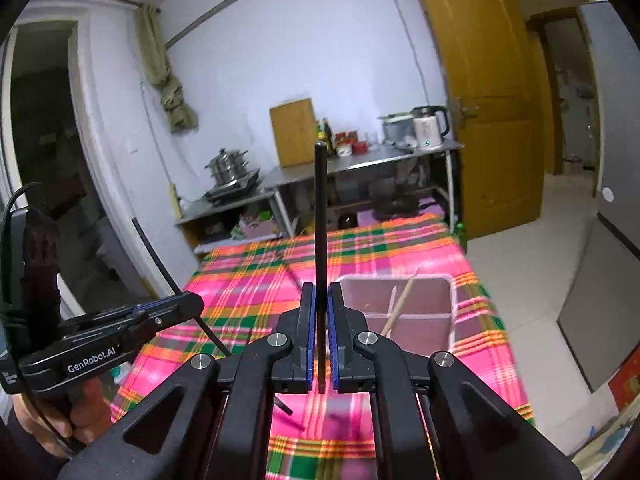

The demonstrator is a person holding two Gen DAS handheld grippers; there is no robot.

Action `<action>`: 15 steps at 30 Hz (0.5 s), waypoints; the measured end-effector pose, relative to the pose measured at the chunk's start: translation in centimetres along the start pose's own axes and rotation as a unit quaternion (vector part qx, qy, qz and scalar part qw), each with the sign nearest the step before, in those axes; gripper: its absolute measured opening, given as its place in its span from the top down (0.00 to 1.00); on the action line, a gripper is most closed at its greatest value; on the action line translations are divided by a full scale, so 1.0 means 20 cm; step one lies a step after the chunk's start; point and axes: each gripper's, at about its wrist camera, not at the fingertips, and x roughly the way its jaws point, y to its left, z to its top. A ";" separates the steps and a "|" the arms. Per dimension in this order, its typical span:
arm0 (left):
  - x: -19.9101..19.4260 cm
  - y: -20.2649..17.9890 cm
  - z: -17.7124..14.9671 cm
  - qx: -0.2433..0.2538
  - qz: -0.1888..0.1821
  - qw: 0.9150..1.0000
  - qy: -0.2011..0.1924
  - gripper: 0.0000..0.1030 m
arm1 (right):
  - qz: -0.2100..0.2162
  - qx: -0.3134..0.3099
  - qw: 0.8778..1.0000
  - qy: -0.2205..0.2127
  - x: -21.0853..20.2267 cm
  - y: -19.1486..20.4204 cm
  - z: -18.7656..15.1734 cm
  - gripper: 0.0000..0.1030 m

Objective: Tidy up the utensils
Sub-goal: 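Lift both held chopsticks and carry them over the pink basket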

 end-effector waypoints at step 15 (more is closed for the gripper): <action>0.27 -0.06 0.22 -0.003 -0.012 1.000 -0.020 0.94 | -0.028 0.021 0.999 -0.029 0.10 -0.15 0.16 0.95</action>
